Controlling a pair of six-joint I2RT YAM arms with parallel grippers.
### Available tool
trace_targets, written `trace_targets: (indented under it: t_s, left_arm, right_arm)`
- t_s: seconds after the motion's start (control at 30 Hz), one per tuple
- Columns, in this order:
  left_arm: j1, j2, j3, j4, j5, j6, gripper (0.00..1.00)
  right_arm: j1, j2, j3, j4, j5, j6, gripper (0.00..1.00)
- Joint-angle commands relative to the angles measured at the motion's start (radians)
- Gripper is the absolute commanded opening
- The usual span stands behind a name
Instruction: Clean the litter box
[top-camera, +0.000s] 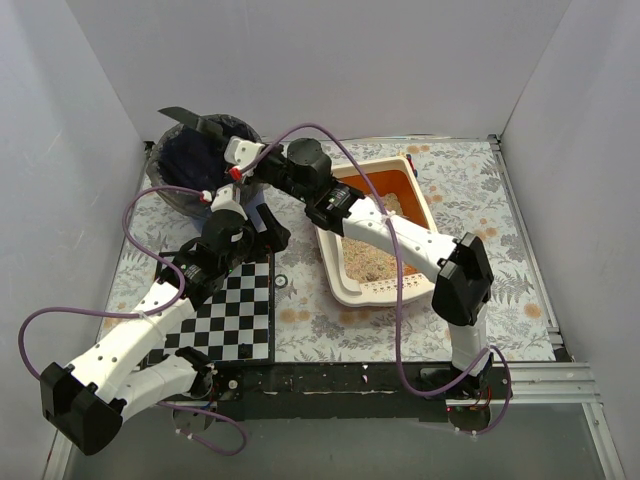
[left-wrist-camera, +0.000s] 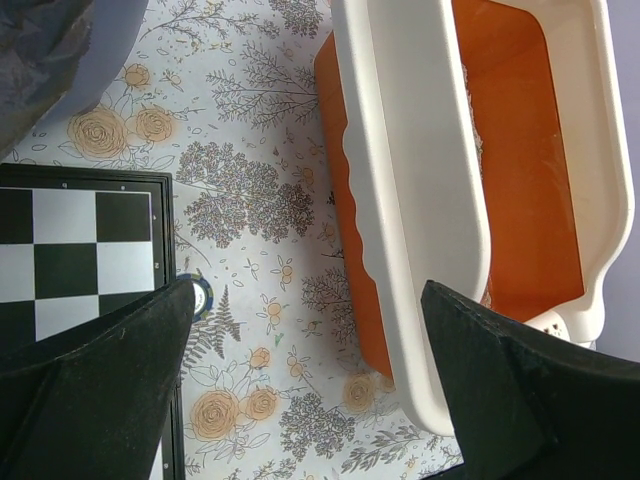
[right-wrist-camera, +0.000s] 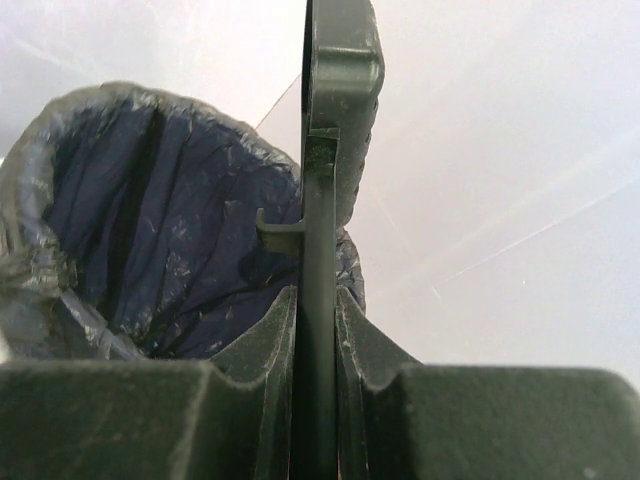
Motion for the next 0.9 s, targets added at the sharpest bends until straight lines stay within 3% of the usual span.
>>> trace_targets:
  t_s: [0.0, 0.2, 0.37, 0.5, 0.6, 0.67, 0.7, 0.77, 0.87]
  left_arm:
    - [-0.003, -0.021, 0.004, 0.014, 0.0, 0.014, 0.98]
    - [-0.003, -0.021, 0.009, 0.006, -0.001, 0.012, 0.98]
    - [-0.003, -0.012, 0.03, -0.005, 0.013, 0.009, 0.98]
    - [-0.003, 0.005, 0.043, 0.02, 0.057, 0.014, 0.98]
    - [-0.003, 0.047, 0.066, 0.035, 0.089, 0.014, 0.98]
    - [-0.003, 0.08, 0.092, 0.038, 0.109, 0.011, 0.98]
    - [-0.003, 0.099, 0.105, 0.043, 0.12, 0.009, 0.98]
    - [-0.003, 0.134, 0.128, 0.06, 0.138, 0.009, 0.98]
    - [-0.003, 0.188, 0.162, 0.087, 0.164, 0.009, 0.98]
  right_arm:
    - [-0.001, -0.076, 0.014, 0.134, 0.093, 0.159, 0.01]
    - [-0.023, -0.072, 0.096, 0.035, 0.179, 0.47, 0.01]
    - [-0.067, -0.084, 0.287, -0.322, 0.263, 0.837, 0.01]
    - [-0.182, -0.151, 0.309, -0.598, 0.121, 1.128, 0.01]
    - [-0.327, -0.248, 0.173, -0.642, -0.089, 1.285, 0.01]
    - [-0.398, -0.301, 0.073, -0.674, -0.117, 1.336, 0.01]
    - [-0.415, -0.321, 0.036, -0.727, -0.081, 1.373, 0.01]
    - [-0.432, -0.357, 0.002, -0.842, 0.161, 1.404, 0.01]
    - [-0.434, -0.444, -0.115, -0.851, 0.375, 1.302, 0.01]
